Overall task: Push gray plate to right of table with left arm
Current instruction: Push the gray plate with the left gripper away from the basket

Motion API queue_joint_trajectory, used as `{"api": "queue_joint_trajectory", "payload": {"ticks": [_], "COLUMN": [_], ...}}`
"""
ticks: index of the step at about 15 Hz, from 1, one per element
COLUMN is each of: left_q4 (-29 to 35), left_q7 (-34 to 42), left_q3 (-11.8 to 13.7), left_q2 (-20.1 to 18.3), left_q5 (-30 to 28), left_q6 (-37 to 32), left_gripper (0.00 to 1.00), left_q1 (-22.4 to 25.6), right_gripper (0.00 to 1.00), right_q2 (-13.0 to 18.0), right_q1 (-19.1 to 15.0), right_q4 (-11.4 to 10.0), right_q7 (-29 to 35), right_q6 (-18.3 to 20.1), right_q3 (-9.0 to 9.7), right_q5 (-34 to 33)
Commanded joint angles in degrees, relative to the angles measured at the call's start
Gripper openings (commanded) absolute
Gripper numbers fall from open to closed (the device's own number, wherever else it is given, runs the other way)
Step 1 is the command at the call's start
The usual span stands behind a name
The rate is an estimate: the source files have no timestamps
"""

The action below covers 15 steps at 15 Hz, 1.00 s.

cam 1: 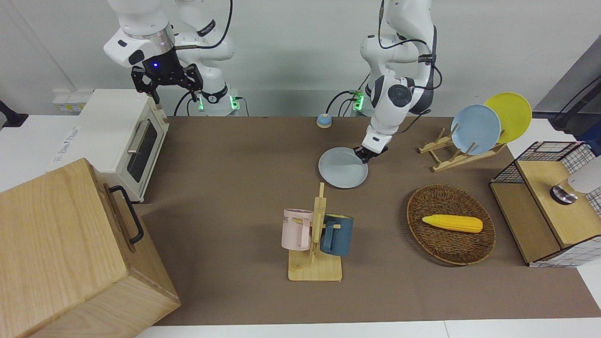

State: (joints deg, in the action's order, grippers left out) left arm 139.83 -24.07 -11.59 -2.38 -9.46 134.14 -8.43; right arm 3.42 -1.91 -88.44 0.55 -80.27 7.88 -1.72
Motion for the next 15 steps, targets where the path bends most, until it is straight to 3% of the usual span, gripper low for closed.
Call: {"api": "queue_joint_trajectory", "payload": {"ticks": [1,4,10,12,13,15], "left_q4": [-0.5,-1.7,-2.5,-4.9,-6.4,-8.0], "left_q7": [-3.9,-9.0,-14.5,-17.3,-21.2,-23.5], "left_q3": [0.6,0.5,-2.0,-4.1,-6.8,-8.6], "left_q2": [0.4,1.1,3.8,6.4,8.6,9.6], "left_q5": [-4.7,-5.2,-8.0,-8.1,-8.0,-8.0], "left_q6": [0.9,2.0,7.6,8.7,11.0,11.7], "left_gripper": [0.00,0.00,0.00,0.00,0.00,0.00], "left_q1": [-5.7,-9.3,-13.7,-13.7,-13.7,-13.7], "right_gripper": [0.996,0.996,0.996,0.996,0.996,0.996], "right_q2": [0.5,0.5,0.5,0.5,0.5,0.5], "right_q1": [-1.3,-1.3,-1.3,-1.3,-1.3,-1.3], "right_q4": [0.0,0.0,0.0,0.0,0.0,0.0], "right_q7": [-0.5,-0.5,-0.5,-0.5,-0.5,-0.5], "right_q6": [0.8,0.8,0.8,0.8,0.8,0.8], "right_q3": [1.09,1.09,1.09,1.09,1.09,1.09], "right_q5": [-0.5,-0.5,-0.5,-0.5,-0.5,-0.5]}}
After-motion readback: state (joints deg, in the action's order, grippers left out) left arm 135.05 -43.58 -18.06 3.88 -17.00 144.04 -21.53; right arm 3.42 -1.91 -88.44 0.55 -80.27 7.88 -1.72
